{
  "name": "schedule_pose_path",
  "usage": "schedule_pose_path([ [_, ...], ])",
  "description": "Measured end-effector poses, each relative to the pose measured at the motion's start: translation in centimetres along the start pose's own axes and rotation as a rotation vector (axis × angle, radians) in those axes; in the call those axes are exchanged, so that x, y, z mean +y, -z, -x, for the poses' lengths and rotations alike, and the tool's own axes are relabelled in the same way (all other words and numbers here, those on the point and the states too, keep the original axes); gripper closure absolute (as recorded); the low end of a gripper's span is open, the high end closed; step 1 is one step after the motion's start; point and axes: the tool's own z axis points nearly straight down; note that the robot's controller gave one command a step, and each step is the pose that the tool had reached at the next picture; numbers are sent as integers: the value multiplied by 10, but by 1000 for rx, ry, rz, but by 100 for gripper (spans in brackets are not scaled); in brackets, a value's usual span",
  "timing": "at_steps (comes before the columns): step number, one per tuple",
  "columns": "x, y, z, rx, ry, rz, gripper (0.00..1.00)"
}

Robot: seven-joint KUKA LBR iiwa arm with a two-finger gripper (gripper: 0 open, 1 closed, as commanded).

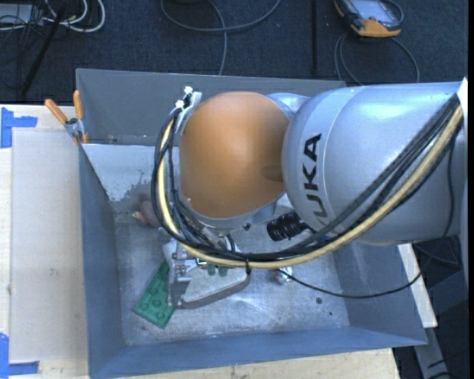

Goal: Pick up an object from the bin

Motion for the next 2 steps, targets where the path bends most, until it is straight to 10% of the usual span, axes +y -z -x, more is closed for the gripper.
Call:
schedule_pose_path([
  [1, -31, -131, 37, -2, 299, -1, 0],
  [2, -27, -169, 17, -23, 172, 5, 0],
])
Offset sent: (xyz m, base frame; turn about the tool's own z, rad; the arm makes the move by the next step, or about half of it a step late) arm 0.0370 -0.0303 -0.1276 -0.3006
